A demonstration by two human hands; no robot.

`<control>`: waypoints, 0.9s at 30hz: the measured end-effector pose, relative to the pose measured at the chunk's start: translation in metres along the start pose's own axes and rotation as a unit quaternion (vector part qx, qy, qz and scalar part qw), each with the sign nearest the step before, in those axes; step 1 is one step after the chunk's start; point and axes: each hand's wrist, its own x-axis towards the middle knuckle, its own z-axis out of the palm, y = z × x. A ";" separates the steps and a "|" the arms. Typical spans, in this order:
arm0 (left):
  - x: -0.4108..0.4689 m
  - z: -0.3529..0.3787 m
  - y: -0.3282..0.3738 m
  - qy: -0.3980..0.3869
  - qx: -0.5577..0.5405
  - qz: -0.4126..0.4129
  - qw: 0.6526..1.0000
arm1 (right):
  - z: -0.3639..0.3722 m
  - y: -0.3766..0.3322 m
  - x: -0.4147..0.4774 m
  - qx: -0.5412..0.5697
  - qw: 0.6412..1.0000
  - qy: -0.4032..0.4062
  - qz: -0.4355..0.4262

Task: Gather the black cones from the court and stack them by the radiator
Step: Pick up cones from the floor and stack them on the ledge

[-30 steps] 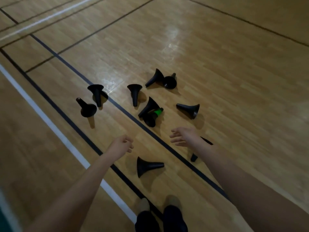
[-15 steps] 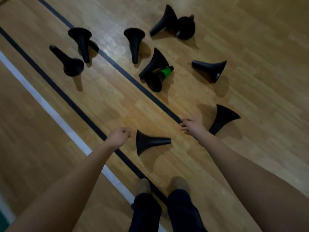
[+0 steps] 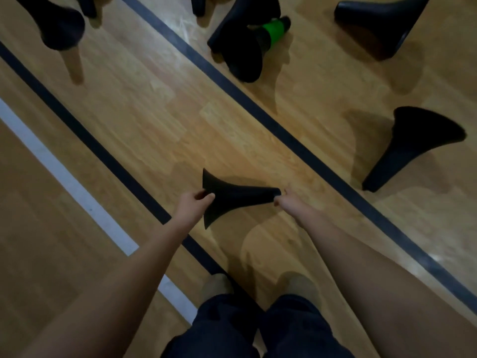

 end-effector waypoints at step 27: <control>-0.331 -0.114 0.197 0.078 -0.077 0.095 0.989 | -0.133 -0.096 -0.338 0.212 0.973 0.088 -0.004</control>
